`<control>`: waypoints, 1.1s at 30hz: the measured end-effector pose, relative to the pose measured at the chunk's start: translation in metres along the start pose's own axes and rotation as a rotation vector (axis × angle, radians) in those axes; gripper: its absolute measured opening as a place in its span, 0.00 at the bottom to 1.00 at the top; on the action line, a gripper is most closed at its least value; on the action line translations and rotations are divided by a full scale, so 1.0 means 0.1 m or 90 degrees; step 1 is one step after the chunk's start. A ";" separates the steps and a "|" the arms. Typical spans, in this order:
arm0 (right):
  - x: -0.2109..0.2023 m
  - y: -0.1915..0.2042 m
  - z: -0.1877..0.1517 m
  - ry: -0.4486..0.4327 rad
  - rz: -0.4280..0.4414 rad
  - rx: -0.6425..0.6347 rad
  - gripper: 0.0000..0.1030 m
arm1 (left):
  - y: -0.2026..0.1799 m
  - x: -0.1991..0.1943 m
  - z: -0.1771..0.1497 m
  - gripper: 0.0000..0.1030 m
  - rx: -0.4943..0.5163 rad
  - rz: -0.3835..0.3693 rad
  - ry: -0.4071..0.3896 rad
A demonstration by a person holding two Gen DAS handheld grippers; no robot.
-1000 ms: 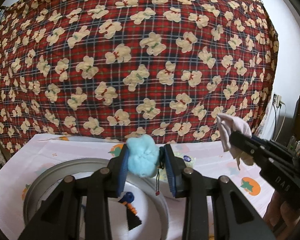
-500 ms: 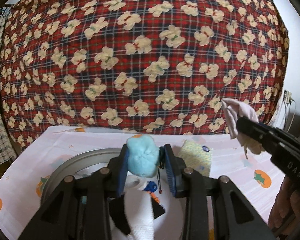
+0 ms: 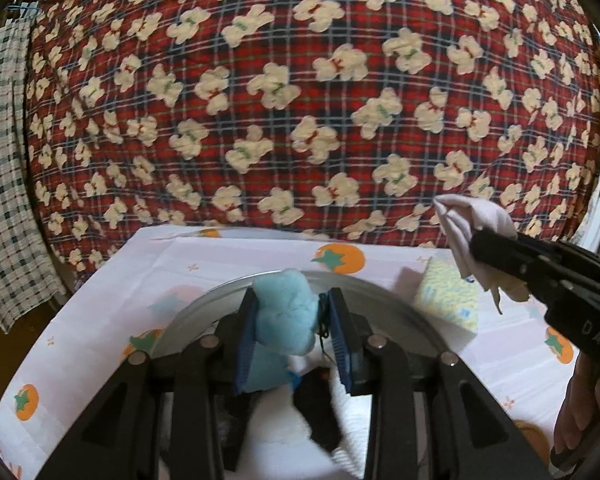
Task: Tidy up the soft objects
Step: 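Lower the beige cloth and blue plush into the tin and open both grippers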
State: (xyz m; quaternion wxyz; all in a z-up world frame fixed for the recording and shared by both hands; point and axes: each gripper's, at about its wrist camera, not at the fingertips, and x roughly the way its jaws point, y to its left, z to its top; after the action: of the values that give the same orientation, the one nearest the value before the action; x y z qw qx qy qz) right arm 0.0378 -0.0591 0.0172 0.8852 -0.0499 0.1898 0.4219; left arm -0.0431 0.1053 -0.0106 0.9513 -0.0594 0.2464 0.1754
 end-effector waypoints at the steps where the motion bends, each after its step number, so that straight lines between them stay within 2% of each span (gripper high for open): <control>1: 0.05 0.03 0.00 0.009 0.002 -0.001 0.17 | 0.03 0.01 -0.01 0.32 0.000 0.004 0.007; 10: 0.49 0.11 -0.09 0.111 0.031 0.036 0.17 | 0.20 0.17 -0.15 0.32 0.000 0.024 0.078; 16: 0.65 0.20 -0.18 0.166 0.034 0.023 0.17 | 0.24 0.28 -0.27 0.32 0.002 0.025 0.119; 19: 0.74 0.26 -0.22 0.199 0.034 0.009 0.17 | 0.25 0.31 -0.31 0.34 0.003 0.026 0.132; 20: 0.79 0.28 -0.25 0.217 0.036 0.002 0.17 | 0.25 0.32 -0.31 0.38 0.003 0.027 0.135; 24: 0.84 0.34 -0.33 0.237 0.035 -0.015 0.19 | 0.24 0.30 -0.33 0.41 0.005 0.028 0.136; 25: 0.85 0.34 -0.35 0.241 0.039 -0.016 0.21 | 0.25 0.30 -0.33 0.46 0.004 0.028 0.135; 27: 0.85 0.35 -0.36 0.245 0.037 -0.019 0.35 | 0.24 0.28 -0.33 0.60 0.005 0.032 0.132; 28: 0.84 0.36 -0.36 0.243 0.032 -0.021 0.48 | 0.24 0.27 -0.33 0.68 0.007 0.034 0.129; 29: 0.83 0.36 -0.35 0.239 0.029 -0.022 0.57 | 0.24 0.25 -0.33 0.70 0.007 0.036 0.126; 33: 0.74 0.36 -0.31 0.217 0.020 -0.027 0.60 | 0.26 0.19 -0.32 0.79 0.007 0.044 0.120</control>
State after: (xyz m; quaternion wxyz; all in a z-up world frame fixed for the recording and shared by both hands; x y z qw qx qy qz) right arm 0.0440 0.0100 -0.0365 0.8322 -0.1367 0.3292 0.4247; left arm -0.0513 0.1288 -0.0482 0.9178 -0.0620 0.3373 0.2002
